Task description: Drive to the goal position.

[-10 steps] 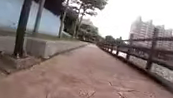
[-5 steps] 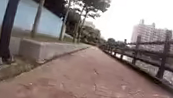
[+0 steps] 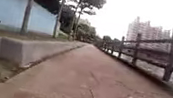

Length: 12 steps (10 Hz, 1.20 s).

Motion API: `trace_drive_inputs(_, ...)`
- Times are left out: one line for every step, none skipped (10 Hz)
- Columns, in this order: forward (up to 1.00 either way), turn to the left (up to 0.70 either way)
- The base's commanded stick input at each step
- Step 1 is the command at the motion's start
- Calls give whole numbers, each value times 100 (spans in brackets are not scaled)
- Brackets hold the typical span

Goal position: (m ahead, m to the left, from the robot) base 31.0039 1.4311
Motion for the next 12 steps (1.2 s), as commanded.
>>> trace_drive_inputs(100,-24)
trace_drive_inputs(100,0)
trace_drive_inputs(100,0)
trace_drive_inputs(100,0)
trace_drive_inputs(100,0)
trace_drive_inputs(100,0)
trace_drive_inputs(100,0)
trace_drive_inputs(100,0)
trace_drive_inputs(100,0)
trace_drive_inputs(100,0)
trace_drive_inputs(100,0)
trace_drive_inputs(100,0)
